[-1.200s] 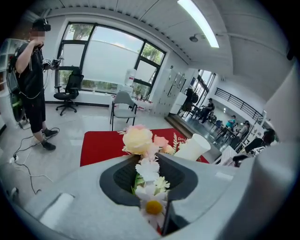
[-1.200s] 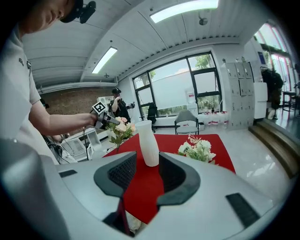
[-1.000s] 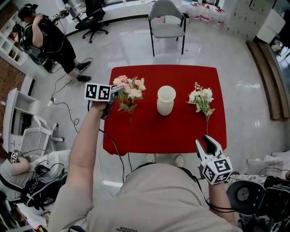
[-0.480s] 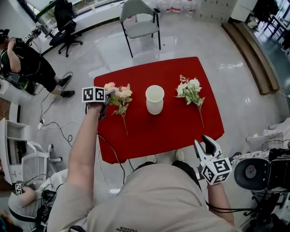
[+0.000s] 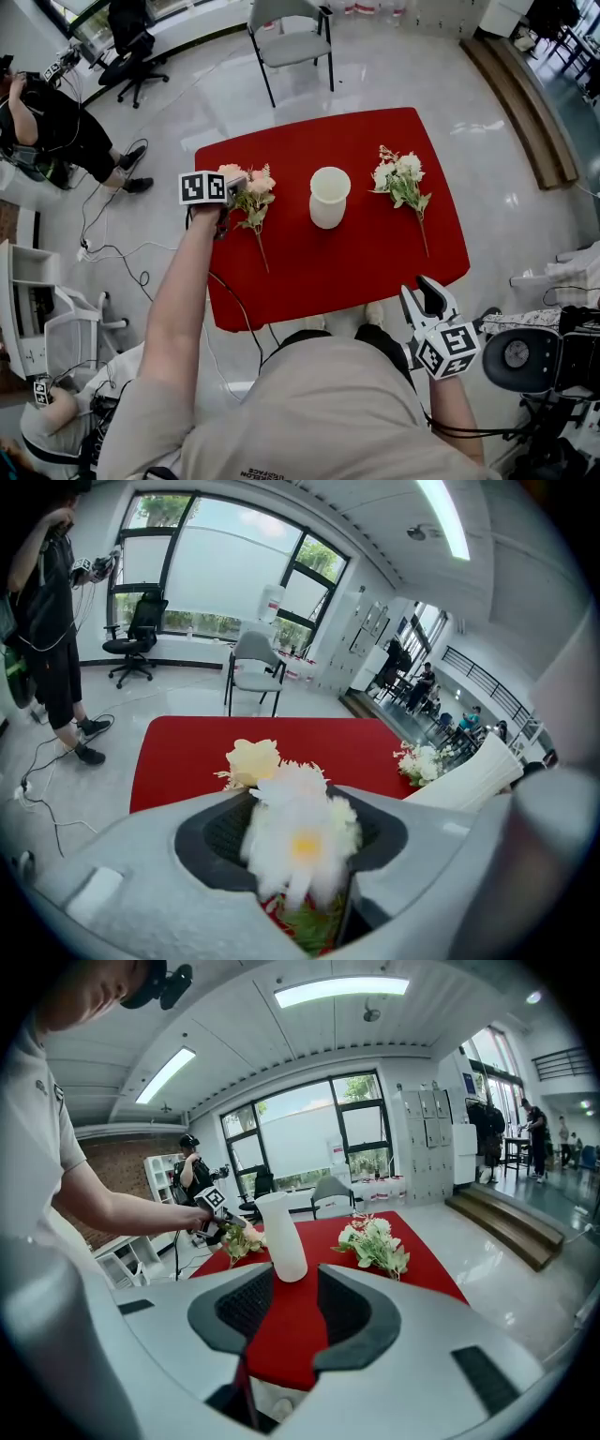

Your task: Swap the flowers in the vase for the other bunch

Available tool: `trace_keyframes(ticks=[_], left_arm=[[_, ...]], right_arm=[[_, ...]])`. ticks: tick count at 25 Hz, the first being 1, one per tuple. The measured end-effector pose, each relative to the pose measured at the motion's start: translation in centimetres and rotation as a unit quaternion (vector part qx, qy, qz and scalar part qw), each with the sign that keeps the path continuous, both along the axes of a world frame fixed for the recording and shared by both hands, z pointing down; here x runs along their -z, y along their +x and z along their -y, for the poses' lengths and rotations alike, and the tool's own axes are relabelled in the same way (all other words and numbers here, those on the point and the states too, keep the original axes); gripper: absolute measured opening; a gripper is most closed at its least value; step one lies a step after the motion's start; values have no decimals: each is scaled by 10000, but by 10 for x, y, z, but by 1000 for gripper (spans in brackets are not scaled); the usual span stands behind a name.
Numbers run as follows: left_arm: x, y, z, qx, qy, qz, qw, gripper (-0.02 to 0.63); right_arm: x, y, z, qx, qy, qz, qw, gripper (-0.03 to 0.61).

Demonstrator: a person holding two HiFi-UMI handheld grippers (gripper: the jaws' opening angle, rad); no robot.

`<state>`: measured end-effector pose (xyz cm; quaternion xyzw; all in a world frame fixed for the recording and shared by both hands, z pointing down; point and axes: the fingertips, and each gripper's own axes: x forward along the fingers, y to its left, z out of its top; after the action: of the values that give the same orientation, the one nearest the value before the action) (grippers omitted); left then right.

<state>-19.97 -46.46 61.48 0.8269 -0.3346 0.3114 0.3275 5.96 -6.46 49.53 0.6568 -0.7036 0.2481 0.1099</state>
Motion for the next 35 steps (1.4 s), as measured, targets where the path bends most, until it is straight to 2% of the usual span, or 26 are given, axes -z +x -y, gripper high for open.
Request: trace_keyframes(ticks=[11,14,18,23,28,31,35], left_arm=[[33,-6,-7,212,562,-148,9981,305],[41,-4,-14,152,685,-198,9973,333],[43,-4,-24,137,762,-32,9970,362],[46,1,-36,-39,862,149,9962,434],[39,6,-53,-301,1097,536,9921,572],[37,10,-58,-397,1269,674,9888,587],[39,15,-61,-236,1325,574,9892,588]], right_arm=[[3,-5,11,308,63,-7,9995,153],[4,-2,14,426,125,-15,9990,153],[7,5,12,557,159,1,9983,153],[8,13,10,735,143,8,9972,153],[8,24,7,844,157,69,9963,153],[5,32,5,894,125,94,9959,153],[2,42,5,956,122,121,9953,153]])
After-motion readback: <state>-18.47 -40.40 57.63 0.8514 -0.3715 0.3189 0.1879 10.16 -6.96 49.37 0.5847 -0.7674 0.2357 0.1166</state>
